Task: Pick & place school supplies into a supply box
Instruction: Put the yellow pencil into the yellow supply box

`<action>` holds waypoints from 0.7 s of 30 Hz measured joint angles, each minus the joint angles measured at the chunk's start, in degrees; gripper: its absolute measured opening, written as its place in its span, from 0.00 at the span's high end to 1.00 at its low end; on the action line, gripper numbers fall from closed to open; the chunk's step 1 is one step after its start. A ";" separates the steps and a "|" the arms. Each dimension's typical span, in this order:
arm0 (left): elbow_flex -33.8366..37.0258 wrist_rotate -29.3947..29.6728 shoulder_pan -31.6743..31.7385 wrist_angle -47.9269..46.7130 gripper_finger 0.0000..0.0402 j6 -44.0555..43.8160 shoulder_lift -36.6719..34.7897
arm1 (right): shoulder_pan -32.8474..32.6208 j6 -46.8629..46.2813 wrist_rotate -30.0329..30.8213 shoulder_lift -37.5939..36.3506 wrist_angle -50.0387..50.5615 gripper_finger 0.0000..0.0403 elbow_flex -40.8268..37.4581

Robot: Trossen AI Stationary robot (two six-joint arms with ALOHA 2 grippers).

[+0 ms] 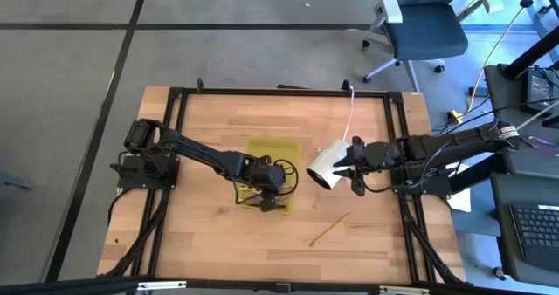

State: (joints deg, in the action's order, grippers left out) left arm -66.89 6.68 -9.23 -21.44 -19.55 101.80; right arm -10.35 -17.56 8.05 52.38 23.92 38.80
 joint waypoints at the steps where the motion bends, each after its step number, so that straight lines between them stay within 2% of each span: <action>1: 0.08 -0.65 0.00 -0.22 0.68 0.22 -0.70 | 0.00 0.80 -1.50 0.00 -0.01 0.70 0.63; 7: -0.24 -1.24 -0.48 0.96 0.65 -1.70 -6.59 | -0.85 7.37 -11.31 -0.09 -0.16 0.70 5.26; 12: -0.24 -1.18 -2.54 9.23 0.65 -8.53 -8.97 | -3.72 8.92 -10.81 -0.05 4.35 0.70 8.22; 17: -0.25 -0.90 -6.67 22.33 0.66 -8.78 -7.85 | -8.22 8.40 -9.26 -0.02 6.89 0.70 8.79; 21: -0.11 2.08 -10.27 29.25 0.65 -8.76 -5.82 | -12.58 5.57 -6.34 0.04 8.91 0.70 8.79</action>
State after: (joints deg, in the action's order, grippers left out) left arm -67.00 8.76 -19.50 7.81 -28.31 95.99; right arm -22.93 -12.00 1.71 52.42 32.83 47.59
